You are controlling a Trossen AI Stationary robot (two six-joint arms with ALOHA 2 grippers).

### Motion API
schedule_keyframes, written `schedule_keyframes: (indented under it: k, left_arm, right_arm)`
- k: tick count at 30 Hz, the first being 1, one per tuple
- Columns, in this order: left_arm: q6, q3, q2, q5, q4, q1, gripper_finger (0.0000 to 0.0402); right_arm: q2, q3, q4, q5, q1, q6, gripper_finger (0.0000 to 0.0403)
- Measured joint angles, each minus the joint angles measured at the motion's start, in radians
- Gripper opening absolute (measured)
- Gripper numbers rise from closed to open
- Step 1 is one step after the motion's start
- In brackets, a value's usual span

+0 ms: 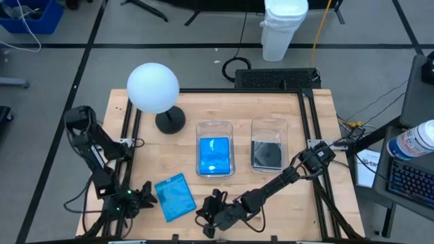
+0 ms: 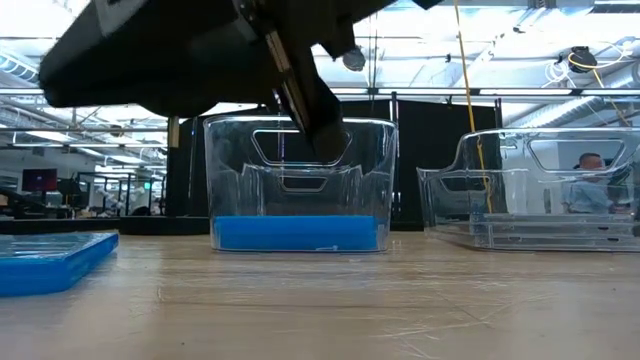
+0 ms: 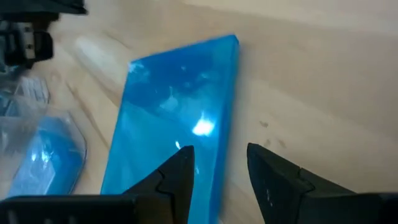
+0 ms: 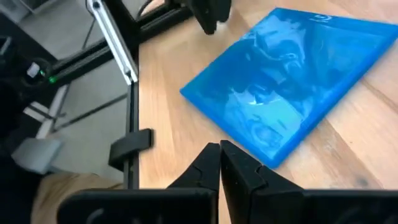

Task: Pick & place jewel cases by type
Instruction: Put the blue CD case into the left transparent bin

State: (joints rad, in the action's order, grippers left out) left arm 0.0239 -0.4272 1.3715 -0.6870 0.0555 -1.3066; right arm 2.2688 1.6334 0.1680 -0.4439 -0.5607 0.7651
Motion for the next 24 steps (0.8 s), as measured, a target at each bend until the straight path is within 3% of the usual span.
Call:
schedule_keyframes:
  k: [12, 24]
  left_arm:
    - [0.043, -0.123, 0.208, -0.006, 0.134, 0.01, 0.0154]
    - [0.047, -0.147, 0.206, -0.02, 0.186, 0.015, 0.0154]
  right_arm:
    - [0.035, 0.001, -0.009, 0.0, 0.019, 0.086, 0.0001]
    - [0.039, 0.001, -0.133, 0.043, 0.049, 0.066, 0.0]
